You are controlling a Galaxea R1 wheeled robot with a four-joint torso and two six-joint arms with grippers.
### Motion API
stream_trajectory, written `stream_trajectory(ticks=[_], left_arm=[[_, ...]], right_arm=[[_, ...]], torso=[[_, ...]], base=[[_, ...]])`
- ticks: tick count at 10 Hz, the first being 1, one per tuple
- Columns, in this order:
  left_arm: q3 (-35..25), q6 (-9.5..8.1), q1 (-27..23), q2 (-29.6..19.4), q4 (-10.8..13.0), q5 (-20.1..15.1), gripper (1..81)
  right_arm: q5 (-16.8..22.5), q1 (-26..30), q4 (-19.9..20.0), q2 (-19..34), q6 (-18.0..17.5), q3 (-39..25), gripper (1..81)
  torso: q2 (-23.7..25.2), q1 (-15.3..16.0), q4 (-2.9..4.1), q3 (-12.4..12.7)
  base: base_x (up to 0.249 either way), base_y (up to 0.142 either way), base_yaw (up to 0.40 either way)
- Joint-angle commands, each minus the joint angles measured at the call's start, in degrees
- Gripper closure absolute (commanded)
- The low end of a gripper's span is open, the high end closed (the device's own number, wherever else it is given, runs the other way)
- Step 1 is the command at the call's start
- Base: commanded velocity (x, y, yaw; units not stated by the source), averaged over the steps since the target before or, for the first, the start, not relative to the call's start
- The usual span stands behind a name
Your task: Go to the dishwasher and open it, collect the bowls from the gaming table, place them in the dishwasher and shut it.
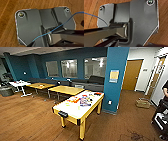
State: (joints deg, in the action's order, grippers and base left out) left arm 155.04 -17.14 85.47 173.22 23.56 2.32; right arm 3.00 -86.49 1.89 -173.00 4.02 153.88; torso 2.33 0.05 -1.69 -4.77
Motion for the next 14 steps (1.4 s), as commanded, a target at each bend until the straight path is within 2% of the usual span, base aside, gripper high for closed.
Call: stream_trajectory(ticks=[1,14], left_arm=[[0.00,0.09,-2.63,-0.15,-0.10,-2.67,1.0],[-0.09,0.09,-2.63,-0.06,-0.10,-2.67,1.0]], right_arm=[[3.59,2.85,-0.13,-0.18,0.20,-0.26,1.0],[3.59,2.67,-0.22,-0.18,0.28,-0.26,1.0]], torso=[[0.00,0.00,0.00,0.00],[0.00,0.02,0.00,0.00]], base=[[0.110,0.072,0.000],[0.082,0.089,0.000]])
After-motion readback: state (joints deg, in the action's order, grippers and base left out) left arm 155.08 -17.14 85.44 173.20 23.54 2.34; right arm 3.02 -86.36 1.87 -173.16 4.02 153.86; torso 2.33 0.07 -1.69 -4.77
